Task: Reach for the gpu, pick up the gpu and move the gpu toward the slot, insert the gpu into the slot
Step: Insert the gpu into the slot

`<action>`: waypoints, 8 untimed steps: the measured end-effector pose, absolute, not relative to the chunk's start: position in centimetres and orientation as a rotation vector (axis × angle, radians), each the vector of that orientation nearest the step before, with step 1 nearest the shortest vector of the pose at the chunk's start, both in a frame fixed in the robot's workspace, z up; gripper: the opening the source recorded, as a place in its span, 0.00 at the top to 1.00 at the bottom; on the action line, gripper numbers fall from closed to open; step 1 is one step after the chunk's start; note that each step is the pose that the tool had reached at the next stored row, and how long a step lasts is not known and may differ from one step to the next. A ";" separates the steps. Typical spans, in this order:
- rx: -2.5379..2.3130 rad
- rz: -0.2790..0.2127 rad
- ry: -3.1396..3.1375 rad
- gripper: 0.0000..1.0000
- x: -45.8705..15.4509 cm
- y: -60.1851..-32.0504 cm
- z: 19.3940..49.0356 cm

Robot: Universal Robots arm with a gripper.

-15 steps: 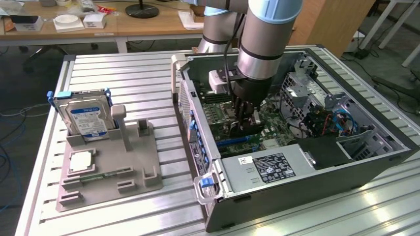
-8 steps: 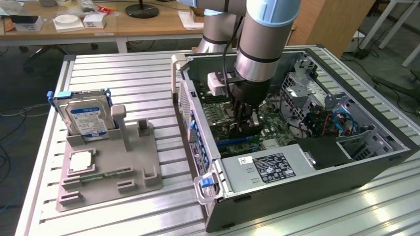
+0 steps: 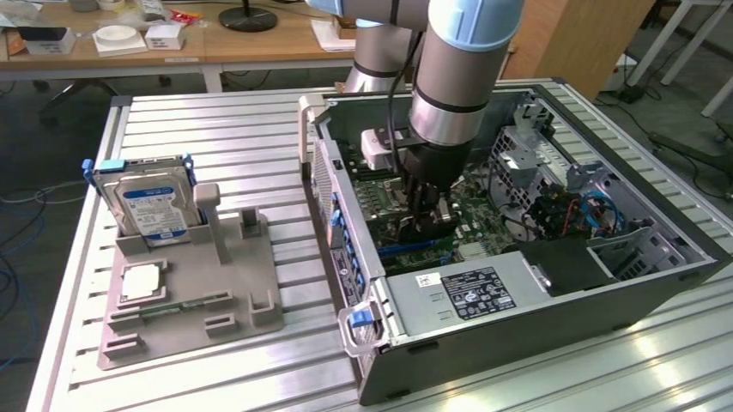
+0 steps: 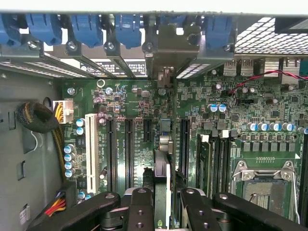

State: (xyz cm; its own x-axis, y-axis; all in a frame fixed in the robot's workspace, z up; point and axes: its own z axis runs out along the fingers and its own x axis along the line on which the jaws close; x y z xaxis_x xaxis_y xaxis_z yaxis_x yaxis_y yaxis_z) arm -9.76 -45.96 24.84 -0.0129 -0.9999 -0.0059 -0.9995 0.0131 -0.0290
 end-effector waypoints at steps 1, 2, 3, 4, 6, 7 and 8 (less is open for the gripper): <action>-2.190 -0.026 2.218 0.74 -9.8 -46.0 24.8; -2.189 -0.025 2.218 0.74 -9.8 -46.0 24.8; -2.189 -0.025 2.218 0.74 -9.8 -46.0 24.8; -2.189 -0.025 2.218 0.74 -9.8 -46.0 24.8; -2.189 -0.025 2.218 0.74 -9.8 -46.0 24.8; -2.189 -0.025 2.218 0.74 -9.8 -46.0 24.8; -2.189 -0.025 2.218 0.74 -9.8 -46.0 24.7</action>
State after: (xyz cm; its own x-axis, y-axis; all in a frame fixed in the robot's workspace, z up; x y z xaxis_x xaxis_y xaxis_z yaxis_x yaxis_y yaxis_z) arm -9.76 -45.95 24.74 -0.0129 -0.9999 -0.0068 -0.9995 0.0131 -0.0292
